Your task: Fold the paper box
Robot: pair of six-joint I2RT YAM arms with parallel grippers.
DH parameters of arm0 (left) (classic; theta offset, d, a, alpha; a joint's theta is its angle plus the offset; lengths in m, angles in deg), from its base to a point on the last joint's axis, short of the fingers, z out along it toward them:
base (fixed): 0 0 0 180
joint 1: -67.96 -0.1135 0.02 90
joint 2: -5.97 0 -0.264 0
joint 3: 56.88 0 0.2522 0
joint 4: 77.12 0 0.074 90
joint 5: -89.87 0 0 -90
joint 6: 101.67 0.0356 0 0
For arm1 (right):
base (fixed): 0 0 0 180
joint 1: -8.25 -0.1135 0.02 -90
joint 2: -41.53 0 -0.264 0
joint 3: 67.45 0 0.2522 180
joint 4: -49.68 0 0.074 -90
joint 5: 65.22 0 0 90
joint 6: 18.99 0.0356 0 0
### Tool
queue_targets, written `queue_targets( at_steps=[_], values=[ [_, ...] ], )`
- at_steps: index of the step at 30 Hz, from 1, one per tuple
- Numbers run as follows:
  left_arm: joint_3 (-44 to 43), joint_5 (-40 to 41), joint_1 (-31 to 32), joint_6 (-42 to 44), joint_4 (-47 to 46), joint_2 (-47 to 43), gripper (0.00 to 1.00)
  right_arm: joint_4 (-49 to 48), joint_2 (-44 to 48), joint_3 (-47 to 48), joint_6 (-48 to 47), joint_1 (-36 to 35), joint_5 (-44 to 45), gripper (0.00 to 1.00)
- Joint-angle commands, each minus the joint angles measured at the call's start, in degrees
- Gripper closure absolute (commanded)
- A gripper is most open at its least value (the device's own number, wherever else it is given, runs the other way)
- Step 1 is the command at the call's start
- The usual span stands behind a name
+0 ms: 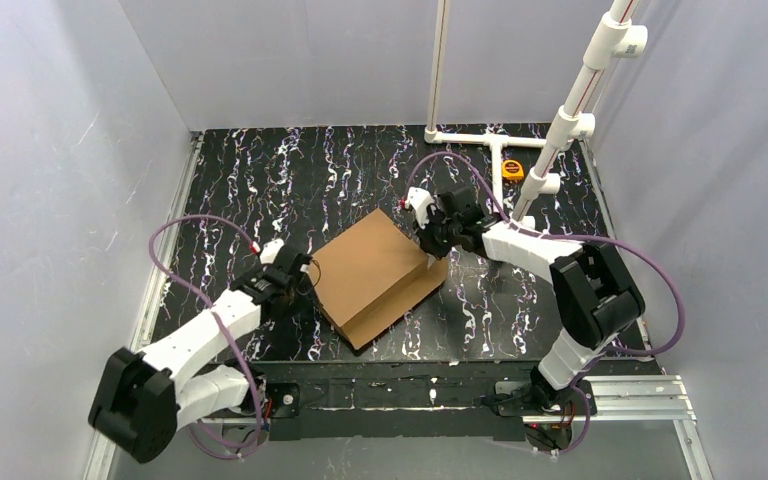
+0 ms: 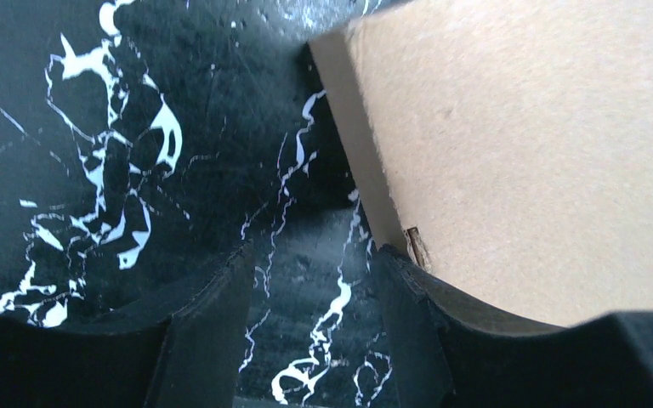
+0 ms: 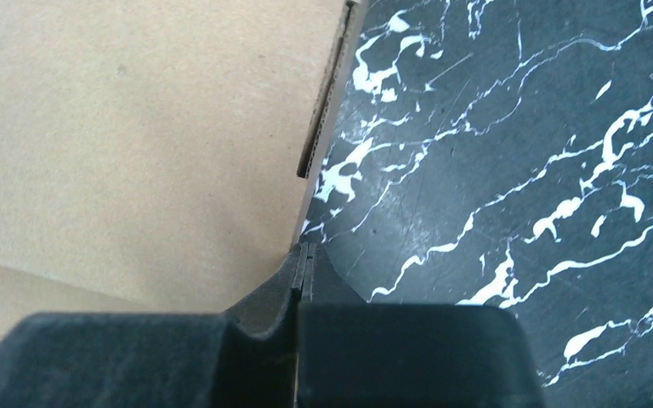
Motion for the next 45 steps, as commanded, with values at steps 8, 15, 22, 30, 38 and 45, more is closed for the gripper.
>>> queue_targets(
  at_steps=[8, 15, 22, 30, 38, 45],
  values=[
    [-13.4, 1.2, -6.1, 11.9, -5.5, 18.8, 0.47, -1.6, 7.3, -4.3, 2.8, -0.8, -5.4, 0.96],
    [-24.4, -3.5, -9.3, 17.1, -5.9, 30.0, 0.46, -1.6, 10.8, -7.4, 2.5, -1.3, -5.2, 0.94],
    [-35.5, -9.3, -11.5, 22.6, -3.8, 39.7, 0.46, -2.4, 12.9, -11.2, 1.0, -3.8, -9.8, 0.93],
    [-44.8, -3.9, -15.0, 28.4, -1.3, 38.3, 0.45, -3.4, 17.8, -14.6, -3.1, -6.1, -11.1, 0.85],
    [-31.6, -16.4, -19.2, 32.5, -6.7, 15.1, 0.05, 12.8, 22.4, -10.4, -21.2, -3.0, -19.6, 0.69],
    [-13.2, -45.2, -19.0, 24.2, -7.2, -4.0, 0.02, 29.3, 20.7, -2.8, -42.5, -2.4, -23.8, 0.32]
  ],
)
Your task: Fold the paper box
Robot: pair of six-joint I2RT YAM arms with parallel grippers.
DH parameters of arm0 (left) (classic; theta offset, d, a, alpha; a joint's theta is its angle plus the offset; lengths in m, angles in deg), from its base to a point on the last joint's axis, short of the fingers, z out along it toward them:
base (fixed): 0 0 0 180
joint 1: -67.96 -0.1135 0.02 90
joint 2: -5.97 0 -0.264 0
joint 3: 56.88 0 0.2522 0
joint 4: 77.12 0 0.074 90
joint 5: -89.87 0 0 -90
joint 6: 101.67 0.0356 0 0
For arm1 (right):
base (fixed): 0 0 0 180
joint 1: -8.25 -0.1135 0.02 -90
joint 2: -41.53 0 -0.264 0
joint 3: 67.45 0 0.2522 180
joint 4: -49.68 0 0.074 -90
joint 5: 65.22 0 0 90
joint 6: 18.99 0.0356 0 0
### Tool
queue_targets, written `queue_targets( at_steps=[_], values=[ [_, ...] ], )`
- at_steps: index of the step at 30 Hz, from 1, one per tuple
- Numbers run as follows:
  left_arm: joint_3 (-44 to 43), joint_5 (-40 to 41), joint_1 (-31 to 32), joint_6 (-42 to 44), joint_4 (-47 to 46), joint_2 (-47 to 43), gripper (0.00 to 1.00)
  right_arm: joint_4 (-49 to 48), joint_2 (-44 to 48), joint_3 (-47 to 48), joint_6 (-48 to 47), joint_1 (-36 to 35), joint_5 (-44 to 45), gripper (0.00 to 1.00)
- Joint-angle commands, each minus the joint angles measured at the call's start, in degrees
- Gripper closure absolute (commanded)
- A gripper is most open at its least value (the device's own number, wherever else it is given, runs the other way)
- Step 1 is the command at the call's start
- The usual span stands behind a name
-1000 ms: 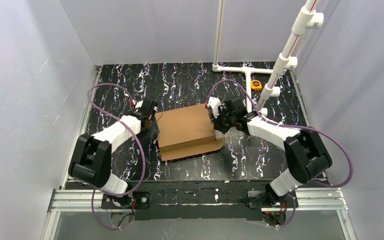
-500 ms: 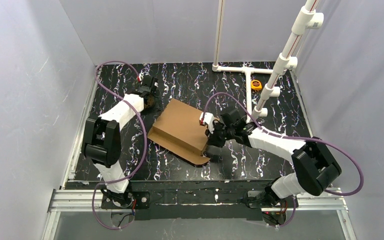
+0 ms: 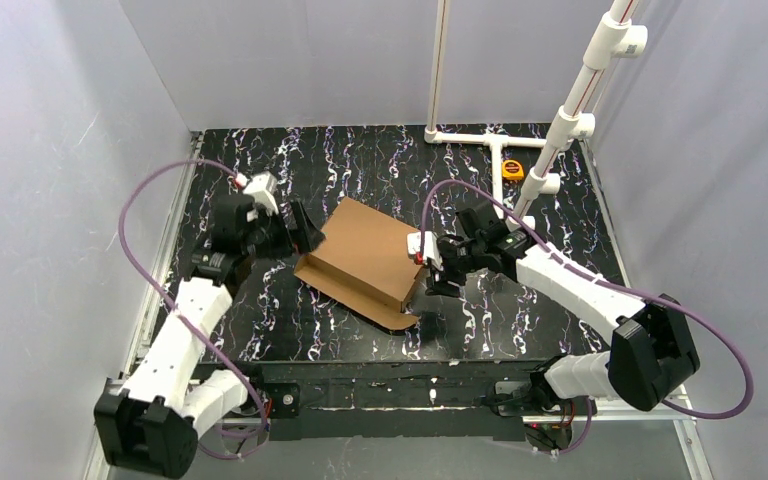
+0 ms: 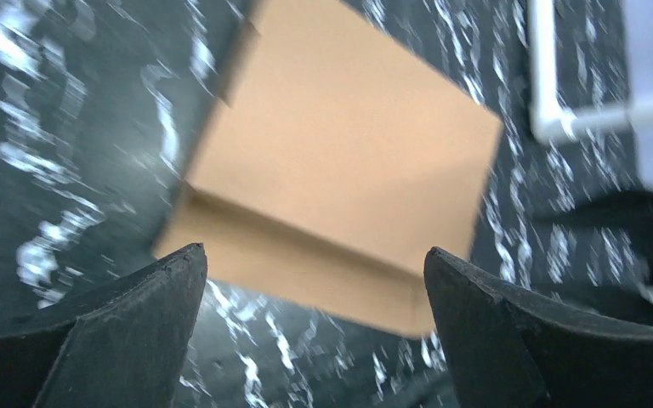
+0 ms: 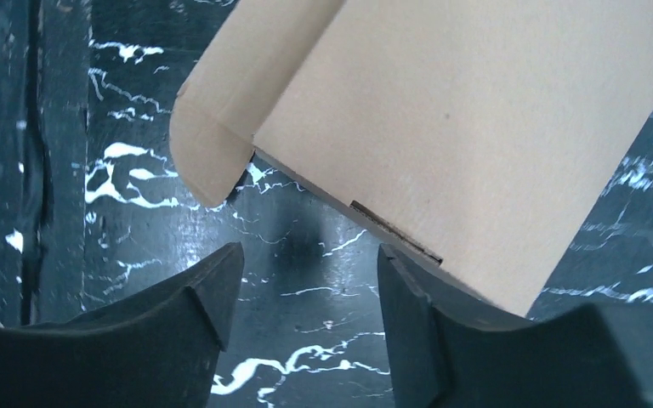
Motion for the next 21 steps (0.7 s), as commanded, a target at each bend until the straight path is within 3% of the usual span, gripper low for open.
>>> queue_targets(
  at_steps=[1, 3, 6, 10, 12, 18, 21],
  values=[
    [10.6, -17.9, 1.2, -6.1, 1.3, -8.9, 0.02, 12.0, -0.8, 5.8, -17.4, 0.2, -4.7, 0.3],
    [15.6, -17.7, 2.0, -10.8, 1.3, -15.7, 0.09, 11.1, -1.6, 6.6, -19.7, 0.2, -4.0, 0.29],
    [23.6, -16.6, 2.7, -18.4, 2.1, -25.4, 0.31, 6.1, -4.4, 7.4, -18.2, 0.4, -1.4, 0.28],
    [30.6, -10.7, 2.9, -26.2, 7.2, -37.0, 0.43, -5.6, -7.8, 9.7, -0.5, 1.2, 4.2, 0.31],
    [33.6, -8.2, 2.9, -29.6, 7.5, -39.7, 0.54, -11.3, -8.3, 9.3, 6.9, 2.3, 7.3, 0.38],
    [33.2, -9.3, 3.0, -33.9, -1.9, -31.5, 0.62, -27.6, -6.8, 2.6, 25.9, 7.2, 17.7, 0.71],
    [30.2, -8.6, 3.2, -34.3, -6.3, -23.9, 0.69, -32.8, -7.5, 0.2, 29.7, 7.7, 23.7, 0.75]
  ],
)
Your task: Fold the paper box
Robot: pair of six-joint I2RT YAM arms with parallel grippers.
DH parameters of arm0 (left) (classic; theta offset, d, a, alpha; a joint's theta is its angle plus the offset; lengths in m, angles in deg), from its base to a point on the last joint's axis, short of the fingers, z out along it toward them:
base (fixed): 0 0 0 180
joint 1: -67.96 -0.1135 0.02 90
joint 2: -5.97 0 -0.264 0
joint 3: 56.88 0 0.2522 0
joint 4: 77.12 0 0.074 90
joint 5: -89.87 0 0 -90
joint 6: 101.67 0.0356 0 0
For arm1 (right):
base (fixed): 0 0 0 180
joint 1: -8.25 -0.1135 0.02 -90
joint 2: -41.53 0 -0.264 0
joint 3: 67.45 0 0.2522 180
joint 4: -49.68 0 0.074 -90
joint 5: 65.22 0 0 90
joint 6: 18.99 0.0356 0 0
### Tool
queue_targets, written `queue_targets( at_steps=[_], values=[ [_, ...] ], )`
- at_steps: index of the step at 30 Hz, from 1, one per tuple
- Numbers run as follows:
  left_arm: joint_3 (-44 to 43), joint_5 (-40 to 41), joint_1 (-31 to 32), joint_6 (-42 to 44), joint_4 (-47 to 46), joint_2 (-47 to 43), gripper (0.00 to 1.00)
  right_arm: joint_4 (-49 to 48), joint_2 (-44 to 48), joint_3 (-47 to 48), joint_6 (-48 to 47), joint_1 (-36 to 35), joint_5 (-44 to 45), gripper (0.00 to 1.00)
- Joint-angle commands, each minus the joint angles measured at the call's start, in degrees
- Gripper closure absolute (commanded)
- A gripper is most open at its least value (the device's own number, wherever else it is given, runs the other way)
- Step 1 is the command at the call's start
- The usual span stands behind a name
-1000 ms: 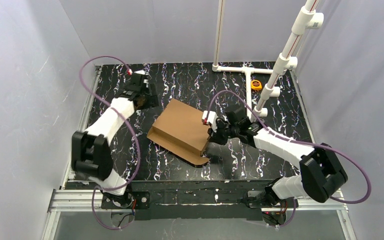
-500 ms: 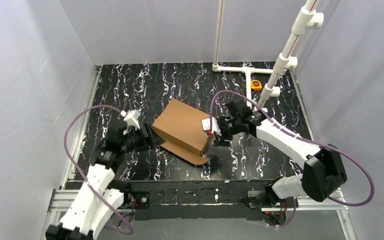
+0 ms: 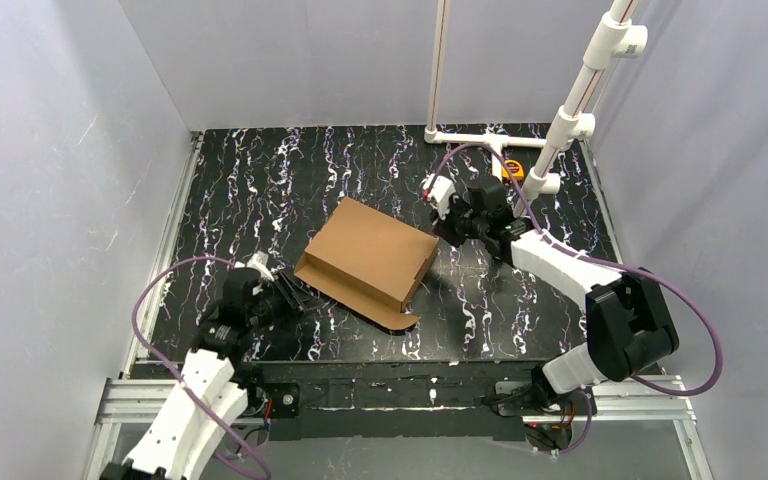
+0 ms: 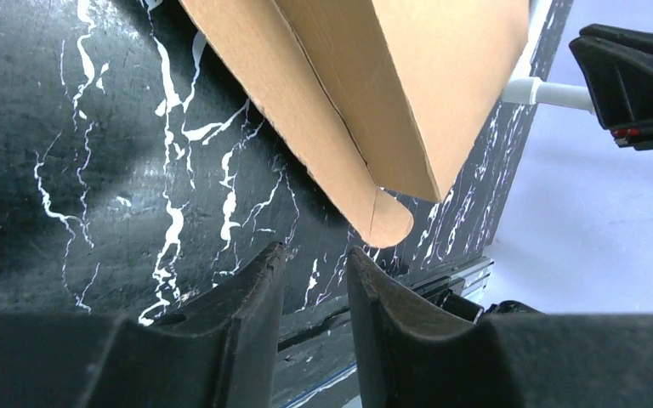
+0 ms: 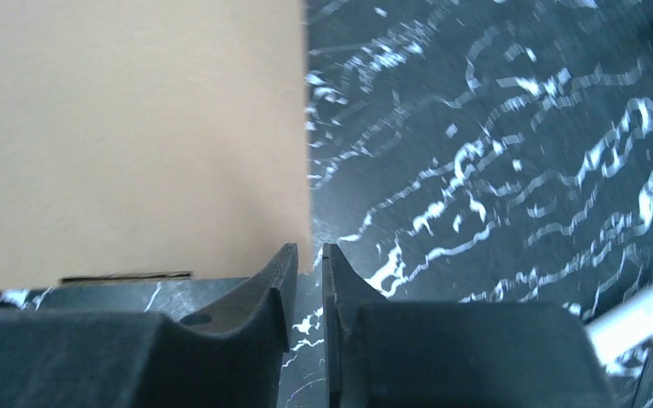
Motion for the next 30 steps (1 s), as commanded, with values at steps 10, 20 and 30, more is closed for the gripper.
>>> queue_targets(
  at_steps=[10, 20, 30],
  values=[
    [-14.0, 6.4, 6.3, -3.6, -11.9, 31.5, 0.81, -10.7, -6.6, -1.5, 13.1, 0.6, 15.5, 0.87],
    [-20.7, 9.4, 7.4, -3.1, -14.2, 47.0, 0.85, -7.6, -7.9, -1.2, 11.4, 0.0, 7.9, 0.89],
    [-35.3, 11.0, 7.3, 1.9, -10.2, 60.2, 0.85, -3.9, -7.1, -0.3, 9.2, -0.4, 3.9, 0.92]
  ],
)
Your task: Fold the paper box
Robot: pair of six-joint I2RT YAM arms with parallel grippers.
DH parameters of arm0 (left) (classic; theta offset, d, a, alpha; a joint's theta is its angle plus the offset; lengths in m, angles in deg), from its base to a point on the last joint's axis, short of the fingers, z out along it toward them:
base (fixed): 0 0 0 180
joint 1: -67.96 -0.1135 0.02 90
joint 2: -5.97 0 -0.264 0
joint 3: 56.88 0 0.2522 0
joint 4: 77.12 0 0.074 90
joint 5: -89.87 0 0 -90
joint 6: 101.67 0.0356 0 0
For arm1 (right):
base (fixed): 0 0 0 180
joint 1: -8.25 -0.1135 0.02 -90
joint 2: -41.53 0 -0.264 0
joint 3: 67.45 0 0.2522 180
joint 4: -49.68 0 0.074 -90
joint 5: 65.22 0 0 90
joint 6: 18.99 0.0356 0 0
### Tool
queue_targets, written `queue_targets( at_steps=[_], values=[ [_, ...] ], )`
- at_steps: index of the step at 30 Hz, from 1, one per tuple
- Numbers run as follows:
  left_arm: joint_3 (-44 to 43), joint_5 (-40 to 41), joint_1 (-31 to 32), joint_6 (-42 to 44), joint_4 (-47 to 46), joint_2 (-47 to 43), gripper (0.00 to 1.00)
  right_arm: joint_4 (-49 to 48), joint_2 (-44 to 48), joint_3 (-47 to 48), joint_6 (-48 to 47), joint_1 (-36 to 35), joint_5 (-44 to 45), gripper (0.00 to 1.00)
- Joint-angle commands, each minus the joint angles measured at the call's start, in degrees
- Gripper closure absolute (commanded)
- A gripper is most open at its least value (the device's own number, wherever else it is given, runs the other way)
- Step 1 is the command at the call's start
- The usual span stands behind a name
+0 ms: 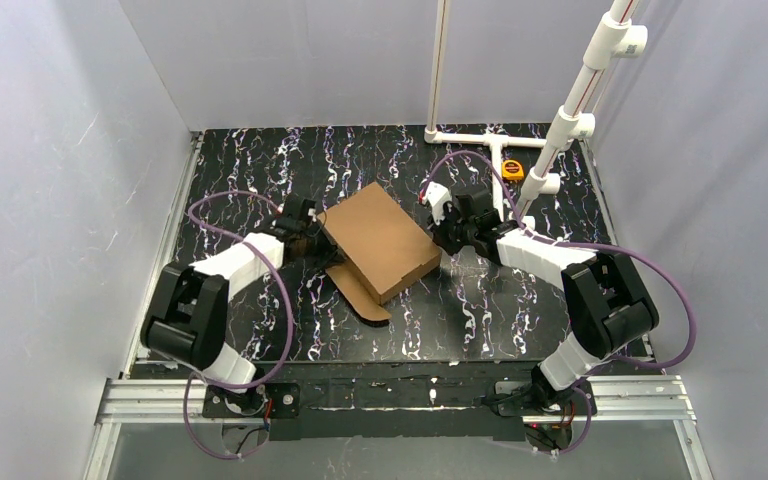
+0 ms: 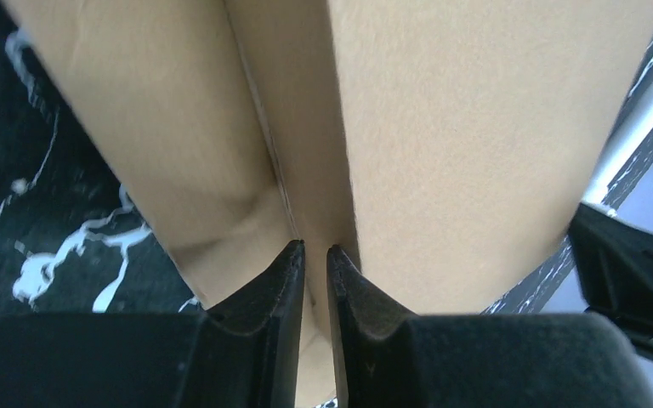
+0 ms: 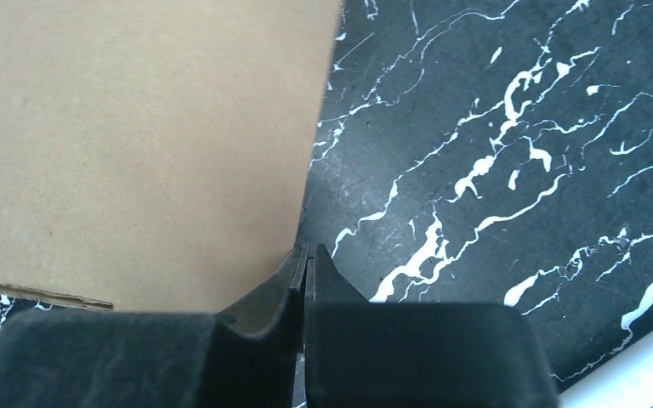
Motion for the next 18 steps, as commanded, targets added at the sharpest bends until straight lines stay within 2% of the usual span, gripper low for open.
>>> queue_targets(
  at_steps=[1, 6, 10, 11, 12, 13, 14, 16, 17, 18],
  values=[
    [-8.2, 2.0, 0.1, 3.9, 2.8, 3.6, 0.85, 1.8, 1.1, 2.2, -0.8, -0.6, -2.9, 0.92],
    [-12.9, 3.5, 0.0, 8.5, 7.3, 5.0, 0.85, 1.8, 3.4, 2.5, -2.2, -0.2, 2.8, 0.9],
    [-10.5, 9.2, 0.1, 17.3, 11.9, -6.0, 0.79, 1.8, 6.6, 2.4, -4.1, 0.4, 2.4, 0.82],
    [-7.2, 9.6, 0.0, 22.2, 13.4, -13.5, 0.7, 3.7, 7.8, 2.6, -5.4, 0.5, 1.3, 0.78],
    [-2.2, 2.2, -0.1, 27.5, 12.5, -22.4, 0.49, 5.7, 8.8, 3.1, -7.9, 0.6, -1.4, 0.73],
    [2.6, -3.3, -0.2, 27.9, 10.9, -28.0, 0.33, 8.5, 9.6, 3.9, -11.0, 0.9, -5.0, 0.68],
    [14.2, -13.9, -0.2, 24.0, 2.1, -37.5, 0.07, 23.1, 10.7, 7.6, -26.7, 1.7, -23.1, 0.45],
    [16.9, -13.9, 3.8, 24.6, -1.3, -40.0, 0.06, 30.0, 10.8, 7.4, -34.7, 1.9, -32.9, 0.29],
    [15.9, -7.7, 9.2, 28.5, -0.4, -41.7, 0.07, 31.4, 10.4, 6.2, -39.3, 1.9, -36.9, 0.24],
    [15.5, -0.9, 15.4, 33.8, -0.3, -42.9, 0.07, 31.4, 9.9, 5.7, -40.4, 1.9, -36.6, 0.22]
  ],
)
